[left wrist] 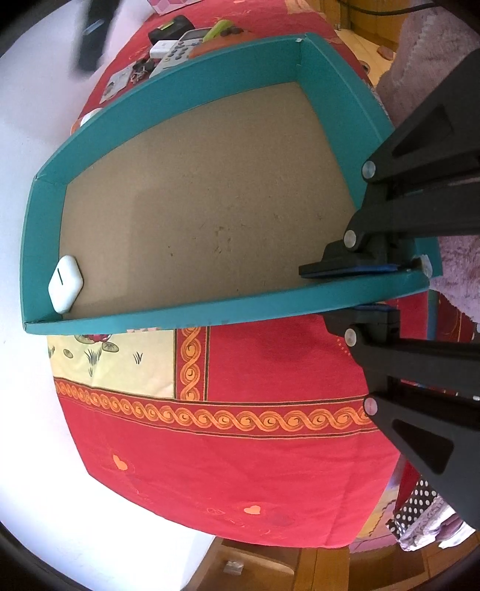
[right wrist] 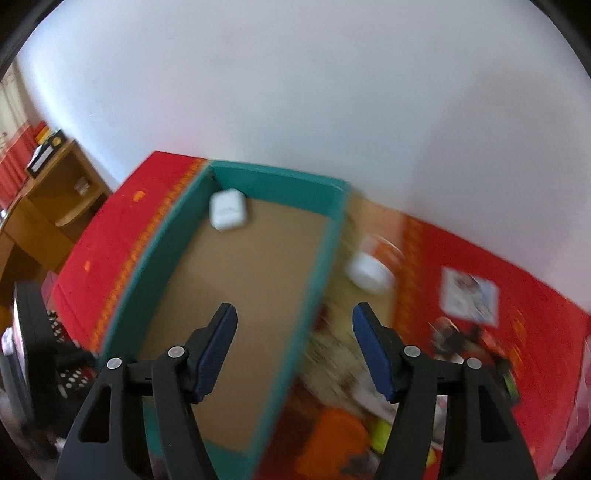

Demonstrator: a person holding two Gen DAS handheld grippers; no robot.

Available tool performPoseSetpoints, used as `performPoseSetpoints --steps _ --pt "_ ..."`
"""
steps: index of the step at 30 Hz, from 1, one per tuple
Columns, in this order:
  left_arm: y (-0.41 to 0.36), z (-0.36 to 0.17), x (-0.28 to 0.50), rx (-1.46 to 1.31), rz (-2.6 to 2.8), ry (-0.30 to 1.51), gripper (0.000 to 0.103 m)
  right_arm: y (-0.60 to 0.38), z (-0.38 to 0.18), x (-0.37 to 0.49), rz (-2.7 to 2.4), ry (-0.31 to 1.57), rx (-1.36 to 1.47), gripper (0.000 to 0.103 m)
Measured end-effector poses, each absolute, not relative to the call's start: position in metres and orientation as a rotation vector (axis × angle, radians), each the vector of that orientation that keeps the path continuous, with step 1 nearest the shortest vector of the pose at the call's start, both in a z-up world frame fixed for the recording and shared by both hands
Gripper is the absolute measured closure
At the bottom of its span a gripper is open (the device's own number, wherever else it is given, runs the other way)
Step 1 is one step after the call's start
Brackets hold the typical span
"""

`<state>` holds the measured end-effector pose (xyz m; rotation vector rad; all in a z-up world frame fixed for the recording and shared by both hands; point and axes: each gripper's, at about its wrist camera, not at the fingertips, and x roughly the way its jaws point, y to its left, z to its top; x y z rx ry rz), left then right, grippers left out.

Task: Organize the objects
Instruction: 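Reach the right tool to the black spirit level and grasp it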

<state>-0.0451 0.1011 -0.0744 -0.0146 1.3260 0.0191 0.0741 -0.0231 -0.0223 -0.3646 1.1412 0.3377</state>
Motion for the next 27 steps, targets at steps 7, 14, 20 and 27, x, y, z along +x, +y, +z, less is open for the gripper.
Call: performPoseSetpoints --steps 7,14,20,27 --pt "0.103 -0.074 -0.047 -0.034 0.029 1.320 0.093 -0.125 -0.021 0.058 0.191 1.174 -0.333 0.036" --pt "0.103 -0.074 -0.045 -0.031 0.032 1.329 0.093 -0.211 -0.022 0.078 0.078 1.189 -0.337 0.036" --pt "0.103 -0.074 -0.041 -0.030 0.045 1.334 0.093 -0.234 -0.042 0.099 0.137 1.248 -0.361 0.036" --pt "0.099 -0.074 -0.038 -0.024 0.078 1.345 0.093 -0.241 -0.063 0.114 0.228 1.291 -0.365 0.055"
